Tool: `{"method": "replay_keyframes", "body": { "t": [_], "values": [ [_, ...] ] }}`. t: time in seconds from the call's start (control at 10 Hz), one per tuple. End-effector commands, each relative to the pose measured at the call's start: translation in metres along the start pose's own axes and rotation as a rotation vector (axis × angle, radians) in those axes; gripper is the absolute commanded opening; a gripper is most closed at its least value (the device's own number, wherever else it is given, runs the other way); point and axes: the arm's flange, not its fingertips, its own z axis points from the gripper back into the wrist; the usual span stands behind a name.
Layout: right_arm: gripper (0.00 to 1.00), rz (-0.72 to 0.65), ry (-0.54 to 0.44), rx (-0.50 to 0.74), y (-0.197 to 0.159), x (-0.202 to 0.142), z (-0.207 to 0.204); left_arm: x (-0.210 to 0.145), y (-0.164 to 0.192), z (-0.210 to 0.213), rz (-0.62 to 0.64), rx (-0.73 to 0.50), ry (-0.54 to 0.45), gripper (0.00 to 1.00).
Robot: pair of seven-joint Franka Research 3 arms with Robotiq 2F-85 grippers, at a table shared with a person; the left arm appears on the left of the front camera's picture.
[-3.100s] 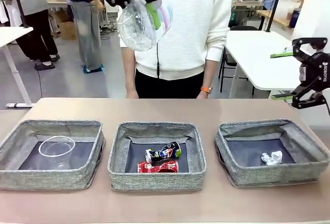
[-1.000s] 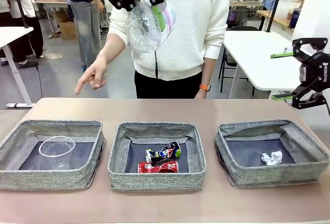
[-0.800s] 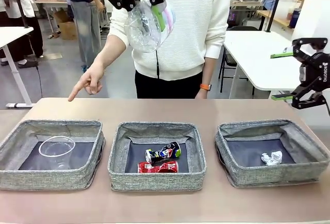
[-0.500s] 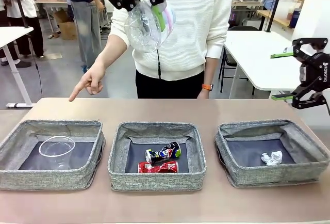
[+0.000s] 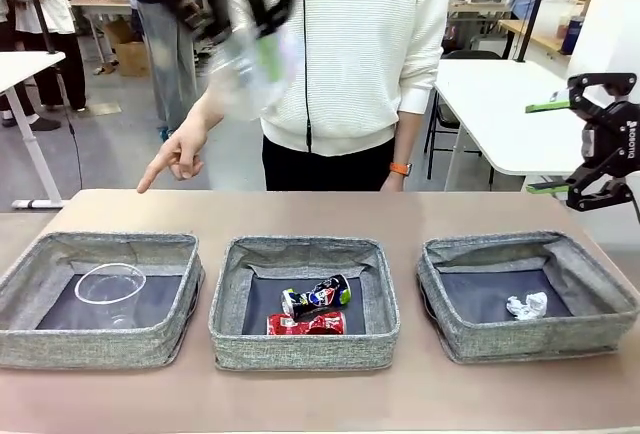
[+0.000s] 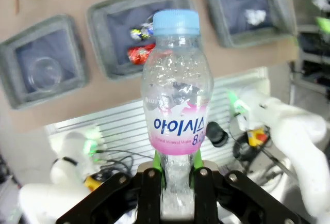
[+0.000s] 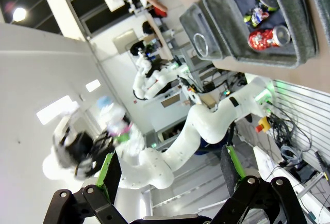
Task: Sort the waste into the appropriate baskets.
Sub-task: Place the picked waste into the Fabric basket indicated by the person.
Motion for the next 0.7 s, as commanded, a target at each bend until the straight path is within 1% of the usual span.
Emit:
{"method": "replay_keyframes", "body": {
  "t": [0.0, 0.1, 0.2, 0.3, 0.4, 0.5, 0.6],
  "values": [
    [1.0, 0.009, 0.005, 0.014, 0.003, 0.0, 0.0, -0.027, 0.138, -0.06, 0.174, 0.078, -0.067, 0.22],
    [1.0, 0.009, 0.005, 0.014, 0.003, 0.0, 0.0, -0.035, 0.197, -0.084, 0.316, 0.048, -0.041, 0.22],
    [1.0, 0.009, 0.005, 0.014, 0.003, 0.0, 0.0, -0.037, 0.252, -0.104, 0.507, 0.003, -0.029, 0.22],
    [1.0, 0.009, 0.005, 0.014, 0.003, 0.0, 0.0, -0.035, 0.302, -0.126, 0.698, 0.015, -0.055, 0.22],
    [1.0, 0.009, 0.005, 0.014, 0.003, 0.0, 0.0, -0.03, 0.328, -0.141, 0.838, -0.005, -0.079, 0.22],
    [1.0, 0.009, 0.005, 0.014, 0.003, 0.0, 0.0, -0.026, 0.339, -0.149, 0.923, -0.032, -0.103, 0.22],
    [1.0, 0.009, 0.005, 0.014, 0.003, 0.0, 0.0, -0.021, 0.34, -0.154, 0.983, -0.058, -0.122, 0.22]
  ]
}}
